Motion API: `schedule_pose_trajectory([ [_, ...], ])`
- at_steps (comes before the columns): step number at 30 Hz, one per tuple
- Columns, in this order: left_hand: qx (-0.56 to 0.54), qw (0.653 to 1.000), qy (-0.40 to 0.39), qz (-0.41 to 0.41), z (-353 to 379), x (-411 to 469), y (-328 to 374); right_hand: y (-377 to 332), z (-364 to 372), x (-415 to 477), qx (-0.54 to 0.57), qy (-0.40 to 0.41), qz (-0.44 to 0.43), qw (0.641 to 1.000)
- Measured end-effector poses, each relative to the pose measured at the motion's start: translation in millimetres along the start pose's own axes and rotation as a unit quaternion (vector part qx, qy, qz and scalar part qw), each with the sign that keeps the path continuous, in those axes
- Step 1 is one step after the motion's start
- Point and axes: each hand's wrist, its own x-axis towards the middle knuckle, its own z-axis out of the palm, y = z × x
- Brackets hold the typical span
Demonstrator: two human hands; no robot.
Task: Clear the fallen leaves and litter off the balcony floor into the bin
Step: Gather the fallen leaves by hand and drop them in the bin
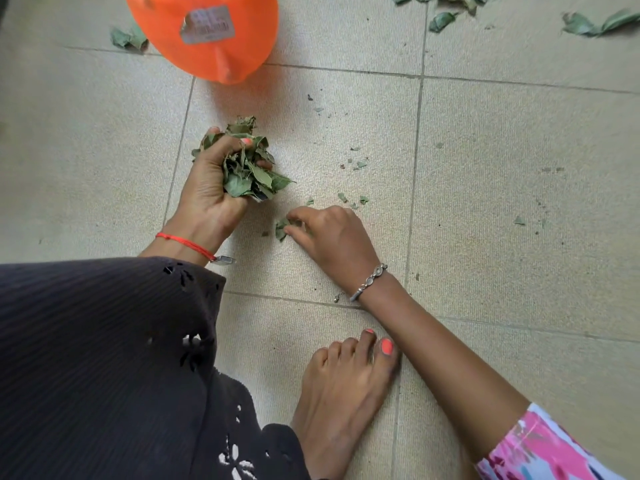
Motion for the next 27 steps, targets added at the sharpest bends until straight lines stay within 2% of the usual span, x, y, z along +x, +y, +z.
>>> schedule_pose_trajectory([
  [2,0.001,0.998,-0.05,-0.031,-8.5,-4.0,4.0,0.0,2.1,-0.4,-0.026,0.01,-0.019,0.999],
  [5,-0.03,0.998,-0.034,-0.032,-1.8,-3.7,0.5,-1.3,2.2,2.4,-0.06,-0.032,-0.014,0.998],
  [7,-0.012,0.999,-0.007,-0.036,-10.1,-3.6,4.0,0.3,-1.2,5.3,-0.068,-0.058,0.001,0.996],
  [9,-0.031,0.999,-0.008,-0.003,-8.6,-3.1,4.9,7.0,-11.2,9.2,-0.021,-0.04,0.052,0.998],
  [10,-0.069,0.996,-0.048,-0.014,-12.7,-3.2,7.1,12.5,-18.9,10.6,0.04,-0.009,0.099,0.994],
  [11,-0.077,0.995,-0.067,-0.02,-15.8,-4.4,8.7,18.6,-28.5,11.2,0.132,0.028,0.155,0.979],
  [12,-0.075,0.994,-0.075,-0.024,-16.3,-4.7,8.3,25.9,-39.8,10.8,0.245,0.065,0.208,0.945],
  [14,-0.095,0.992,-0.08,-0.035,-12.8,-6.4,5.3,41.3,-61.4,9.0,0.442,0.116,0.279,0.845],
  [16,-0.148,0.982,-0.073,-0.087,-11.7,-5.5,2.1,56.0,-74.6,9.8,0.564,0.154,0.29,0.757],
  [17,-0.166,0.977,-0.055,-0.126,-10.5,-5.1,1.1,62.3,-78.4,11.6,0.593,0.167,0.286,0.733],
  [19,-0.191,0.96,-0.026,-0.201,-15.7,-2.2,0.1,71.6,-83.0,17.0,0.611,0.187,0.281,0.716],
  [21,-0.132,0.969,0.017,-0.206,-11.2,2.0,-6.4,78.5,-86.4,21.9,0.623,0.208,0.277,0.701],
  [22,-0.104,0.977,0.056,-0.176,-7.8,4.4,-5.9,82.6,-88.9,25.2,0.626,0.221,0.273,0.697],
  [23,-0.085,0.984,0.031,-0.154,-6.6,1.9,-5.9,85.6,-91.2,28.8,0.616,0.233,0.267,0.704],
  [24,-0.114,0.981,0.014,-0.159,-7.0,7.9,-3.5,89.9,-93.7,33.3,0.588,0.248,0.262,0.724],
  [25,-0.223,0.959,0.009,-0.178,2.2,9.9,-1.2,94.9,-95.4,39.2,0.544,0.265,0.261,0.752],
  [27,-0.367,0.922,0.054,-0.112,-10.1,44.2,-5.0,107.6,-99.6,54.0,0.415,0.31,0.255,0.816],
])
